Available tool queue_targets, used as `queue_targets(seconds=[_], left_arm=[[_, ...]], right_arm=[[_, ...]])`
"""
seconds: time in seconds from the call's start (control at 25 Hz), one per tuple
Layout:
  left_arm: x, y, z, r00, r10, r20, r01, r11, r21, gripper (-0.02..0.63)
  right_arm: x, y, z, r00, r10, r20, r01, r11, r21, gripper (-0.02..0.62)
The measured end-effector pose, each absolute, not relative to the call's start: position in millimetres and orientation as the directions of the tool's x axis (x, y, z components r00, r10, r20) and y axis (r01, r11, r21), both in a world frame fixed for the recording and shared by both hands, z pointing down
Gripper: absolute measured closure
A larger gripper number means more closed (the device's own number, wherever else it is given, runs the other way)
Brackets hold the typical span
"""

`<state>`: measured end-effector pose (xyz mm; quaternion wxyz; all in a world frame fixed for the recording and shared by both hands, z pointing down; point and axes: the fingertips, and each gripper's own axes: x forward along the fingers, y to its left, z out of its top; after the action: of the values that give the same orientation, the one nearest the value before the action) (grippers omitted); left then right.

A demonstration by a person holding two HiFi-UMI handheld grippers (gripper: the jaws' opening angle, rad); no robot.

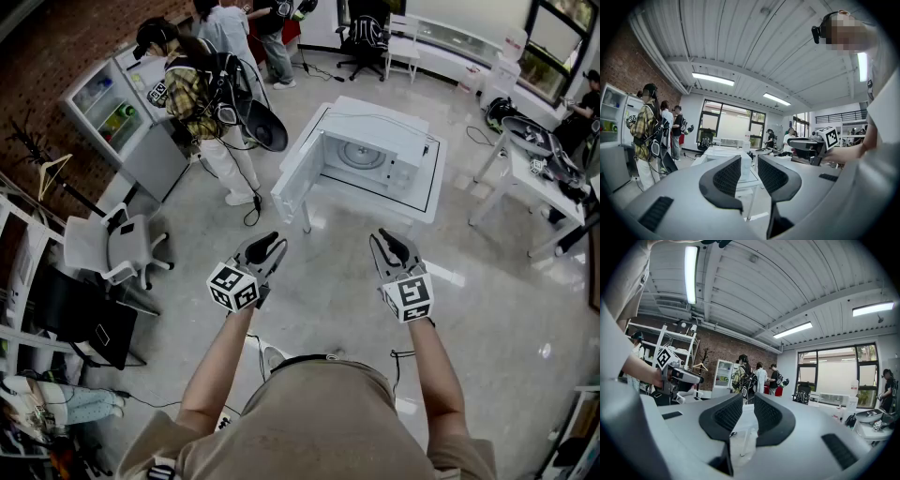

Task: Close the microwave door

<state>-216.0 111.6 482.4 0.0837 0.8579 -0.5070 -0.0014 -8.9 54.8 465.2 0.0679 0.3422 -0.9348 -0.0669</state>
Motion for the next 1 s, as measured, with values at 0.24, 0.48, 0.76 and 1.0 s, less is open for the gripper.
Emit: queue_targets(seconds=[0.24,0.48,0.76,1.0], left_arm=[[-211.8,109.7,482.8,0.471,-0.878,0.080,-0.877,-0.458,0.145,0.505],[-200.7,110.6,490.3,0.458,-0.885,0.086,-0.884,-0.443,0.151,0.505],[-202.4,106.2,488.5,0.441,-0.893,0.091,-0.892,-0.425,0.152,0.505],[-227.0,83.0,495.5,0.454,-0.884,0.110,-0.887,-0.435,0.156,0.504]], right_arm=[[0.5,52.9,464.2,-0.759,-0.648,0.070,-0.634,0.759,0.152,0.517],[11.5,51.1,456.4,-0.779,-0.627,0.015,-0.625,0.778,0.073,0.500],[12.4,50.0,455.4,-0.779,-0.626,0.012,-0.623,0.777,0.084,0.500],[-13.2,37.9,455.6,-0.782,-0.623,0.013,-0.620,0.780,0.086,0.500]])
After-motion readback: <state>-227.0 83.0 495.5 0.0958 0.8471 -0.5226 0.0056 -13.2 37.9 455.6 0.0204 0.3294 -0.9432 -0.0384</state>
